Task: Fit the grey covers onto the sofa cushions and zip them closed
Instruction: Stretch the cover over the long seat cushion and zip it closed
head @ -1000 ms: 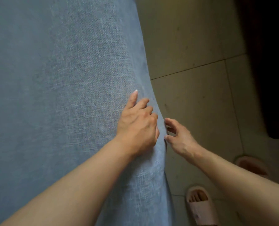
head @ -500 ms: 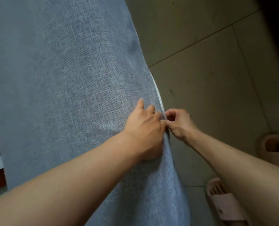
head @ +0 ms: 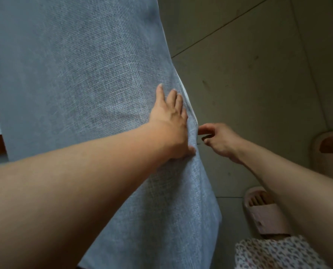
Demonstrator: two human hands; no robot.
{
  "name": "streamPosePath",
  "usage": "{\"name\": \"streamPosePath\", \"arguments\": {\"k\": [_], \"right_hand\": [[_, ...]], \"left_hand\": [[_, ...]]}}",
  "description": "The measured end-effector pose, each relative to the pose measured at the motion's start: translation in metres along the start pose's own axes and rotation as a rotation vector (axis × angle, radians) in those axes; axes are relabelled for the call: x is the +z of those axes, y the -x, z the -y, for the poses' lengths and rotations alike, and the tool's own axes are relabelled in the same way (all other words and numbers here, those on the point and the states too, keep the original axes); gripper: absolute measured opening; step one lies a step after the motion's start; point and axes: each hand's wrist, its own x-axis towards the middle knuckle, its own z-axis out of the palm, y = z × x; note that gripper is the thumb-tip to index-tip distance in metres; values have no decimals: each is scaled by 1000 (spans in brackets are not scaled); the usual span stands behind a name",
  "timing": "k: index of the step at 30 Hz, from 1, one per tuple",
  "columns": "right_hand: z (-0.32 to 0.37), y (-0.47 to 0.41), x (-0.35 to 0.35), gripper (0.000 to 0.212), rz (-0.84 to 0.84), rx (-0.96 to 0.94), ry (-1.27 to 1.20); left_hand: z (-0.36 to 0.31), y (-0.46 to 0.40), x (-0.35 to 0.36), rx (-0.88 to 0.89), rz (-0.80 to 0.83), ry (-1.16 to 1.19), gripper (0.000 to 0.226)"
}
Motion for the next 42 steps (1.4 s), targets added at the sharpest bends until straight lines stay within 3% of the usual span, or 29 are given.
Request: {"name": "streamPosePath", "arguments": {"k": [3, 8, 11, 15, 20, 23, 27, 28, 31, 33, 36, 39, 42], "right_hand": [[-11, 0, 9, 46, 18, -63, 10], [-20, 1, 25, 12, 12, -183, 38], [-24, 7, 25, 20, -117, -290, 309], [-26, 25, 18, 26, -163, -436, 658], [-16, 33, 15, 39, -223, -512, 889], [-16, 34, 13, 34, -207, -508, 982], [-19, 35, 9, 68, -269, -502, 1006], [-17, 30, 9, 64, -314, -506, 1008], [0, 10, 5, 13, -486, -492, 988], [13, -6, 3, 24, -559, -487, 963], [35, -22, -2, 17, -640, -488, 955], [56, -31, -10, 15, -578, -457, 994], [78, -38, -22, 28, -559, -449, 1011]], "left_hand": [[-13, 0, 1, -66, 9, 1, 115], [-16, -4, -1, -56, 69, -32, 100], [-17, -5, 1, -68, 66, -51, 104], [-16, -6, 3, -67, 47, -56, 108], [-12, -7, 3, -47, 44, -50, 111], [-6, -11, 1, -43, 38, -41, 113], [9, -19, -5, -48, 35, -42, 115], [14, -21, -6, -54, 36, -45, 115], [25, -28, -11, -66, 32, -61, 115], [33, -34, -13, -81, 25, -64, 114], [47, -43, -18, -96, 14, -65, 112], [62, -51, -22, -98, -9, -61, 110], [76, -58, -26, -105, -29, -57, 109]]}}
